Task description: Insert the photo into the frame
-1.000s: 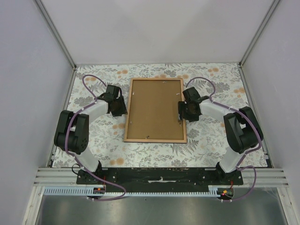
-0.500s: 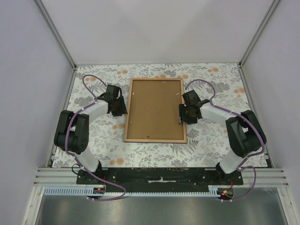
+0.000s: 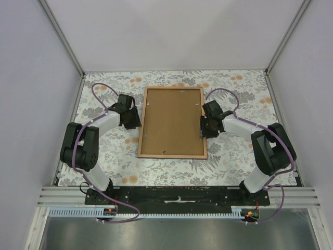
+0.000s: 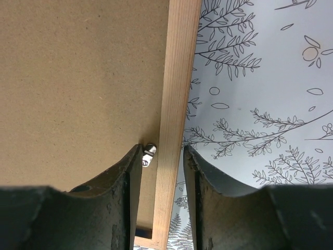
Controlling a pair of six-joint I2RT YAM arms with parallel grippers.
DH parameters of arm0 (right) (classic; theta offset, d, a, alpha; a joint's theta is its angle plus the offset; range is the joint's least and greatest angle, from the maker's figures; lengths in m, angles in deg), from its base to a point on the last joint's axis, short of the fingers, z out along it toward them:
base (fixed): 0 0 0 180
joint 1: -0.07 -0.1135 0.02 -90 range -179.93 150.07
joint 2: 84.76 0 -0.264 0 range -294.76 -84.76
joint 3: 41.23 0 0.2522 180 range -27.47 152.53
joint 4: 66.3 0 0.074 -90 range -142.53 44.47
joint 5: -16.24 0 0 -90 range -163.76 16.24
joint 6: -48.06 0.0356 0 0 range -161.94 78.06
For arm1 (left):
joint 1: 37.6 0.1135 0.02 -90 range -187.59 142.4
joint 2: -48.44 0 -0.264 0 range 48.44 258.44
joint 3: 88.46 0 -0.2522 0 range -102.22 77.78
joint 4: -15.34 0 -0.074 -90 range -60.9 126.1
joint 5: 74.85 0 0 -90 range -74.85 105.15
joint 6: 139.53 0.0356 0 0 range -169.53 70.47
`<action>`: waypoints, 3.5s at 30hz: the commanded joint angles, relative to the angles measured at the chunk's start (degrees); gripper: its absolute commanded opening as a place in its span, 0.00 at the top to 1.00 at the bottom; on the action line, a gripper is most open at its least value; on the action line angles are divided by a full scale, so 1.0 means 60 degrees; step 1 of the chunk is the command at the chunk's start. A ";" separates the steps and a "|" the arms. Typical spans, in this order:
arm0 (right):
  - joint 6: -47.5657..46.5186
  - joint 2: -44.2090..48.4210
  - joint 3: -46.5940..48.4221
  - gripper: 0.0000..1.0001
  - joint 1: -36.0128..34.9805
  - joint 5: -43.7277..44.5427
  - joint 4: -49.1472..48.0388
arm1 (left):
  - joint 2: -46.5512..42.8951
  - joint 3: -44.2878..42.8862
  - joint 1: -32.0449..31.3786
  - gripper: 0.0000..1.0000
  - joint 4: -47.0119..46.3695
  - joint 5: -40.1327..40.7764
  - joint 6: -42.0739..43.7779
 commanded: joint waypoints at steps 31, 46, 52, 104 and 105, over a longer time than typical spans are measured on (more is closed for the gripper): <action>-0.0366 0.0570 0.0189 0.71 -0.0228 -0.0142 0.0741 | 0.0069 0.0226 -0.0029 0.57 -0.0018 0.0150 0.0052; 0.0279 -0.0147 0.0614 0.69 -0.0770 0.0855 0.1284 | 0.0040 0.0314 -0.0072 0.57 -0.0047 0.0077 -0.0007; 0.0469 -0.0178 0.0585 0.85 -0.0829 0.0914 0.1211 | 0.0011 0.0329 -0.0116 0.57 -0.0047 0.0106 -0.0007; 0.1993 -0.5656 0.8452 0.38 0.1031 0.2159 0.2339 | -0.0004 0.0314 -0.0234 0.58 -0.0047 -0.0304 0.0154; 0.1993 -0.5656 0.8422 0.38 0.1031 0.2159 0.2324 | -0.0019 0.0329 -0.0234 0.58 -0.0047 -0.0304 0.0169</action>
